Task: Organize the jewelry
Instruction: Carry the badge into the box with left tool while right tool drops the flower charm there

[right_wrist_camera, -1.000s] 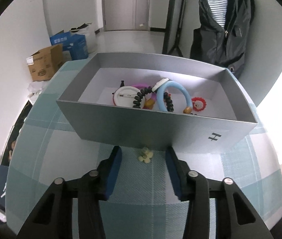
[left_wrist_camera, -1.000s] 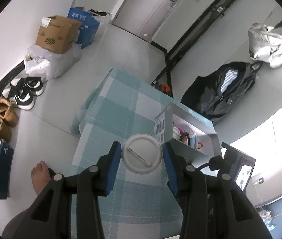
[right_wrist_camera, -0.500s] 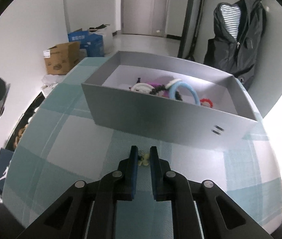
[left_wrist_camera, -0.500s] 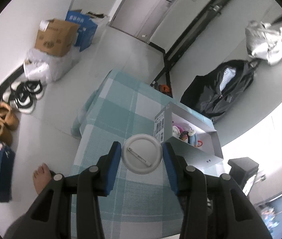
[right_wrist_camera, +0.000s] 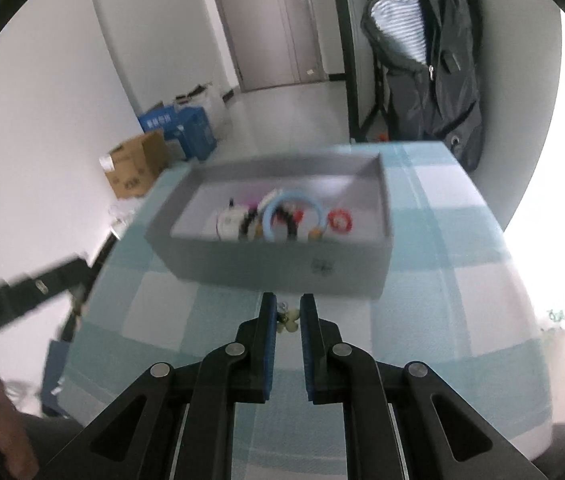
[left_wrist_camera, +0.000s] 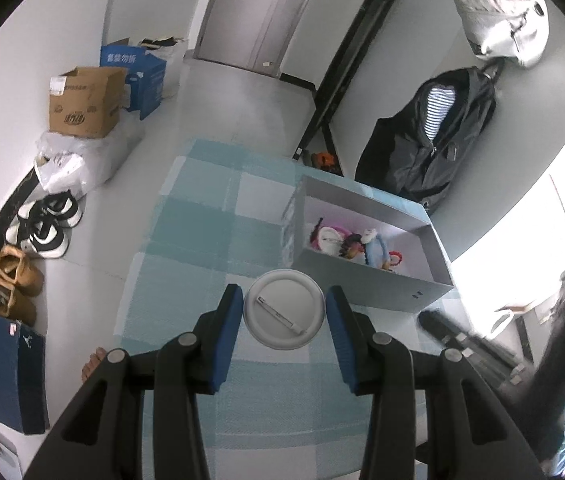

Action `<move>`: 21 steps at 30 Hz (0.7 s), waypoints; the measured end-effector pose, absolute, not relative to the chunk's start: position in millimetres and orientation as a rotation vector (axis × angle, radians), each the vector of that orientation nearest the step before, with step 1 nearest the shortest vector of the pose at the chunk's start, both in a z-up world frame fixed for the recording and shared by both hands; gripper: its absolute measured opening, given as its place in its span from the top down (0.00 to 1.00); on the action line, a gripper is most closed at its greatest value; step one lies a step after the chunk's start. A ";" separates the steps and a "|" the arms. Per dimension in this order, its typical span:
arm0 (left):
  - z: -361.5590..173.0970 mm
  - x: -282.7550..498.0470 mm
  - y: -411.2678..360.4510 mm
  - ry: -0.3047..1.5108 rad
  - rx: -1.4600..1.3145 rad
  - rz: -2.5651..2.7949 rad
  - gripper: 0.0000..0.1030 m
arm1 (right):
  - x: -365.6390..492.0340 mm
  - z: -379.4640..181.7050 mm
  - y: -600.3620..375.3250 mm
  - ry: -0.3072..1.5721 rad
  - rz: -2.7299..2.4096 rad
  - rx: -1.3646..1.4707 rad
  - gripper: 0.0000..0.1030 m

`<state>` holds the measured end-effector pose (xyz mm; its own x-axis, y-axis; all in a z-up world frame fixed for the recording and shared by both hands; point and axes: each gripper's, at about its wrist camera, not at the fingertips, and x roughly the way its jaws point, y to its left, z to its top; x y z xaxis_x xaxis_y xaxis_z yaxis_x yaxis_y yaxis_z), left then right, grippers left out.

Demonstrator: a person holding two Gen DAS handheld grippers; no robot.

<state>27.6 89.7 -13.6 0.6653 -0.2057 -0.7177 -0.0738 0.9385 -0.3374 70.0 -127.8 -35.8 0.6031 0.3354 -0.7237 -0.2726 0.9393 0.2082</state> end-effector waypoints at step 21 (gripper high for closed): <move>-2.6 107.9 42.0 0.869 -0.293 -0.177 0.64 | 163.1 16.3 -142.8 0.802 0.717 0.082 0.90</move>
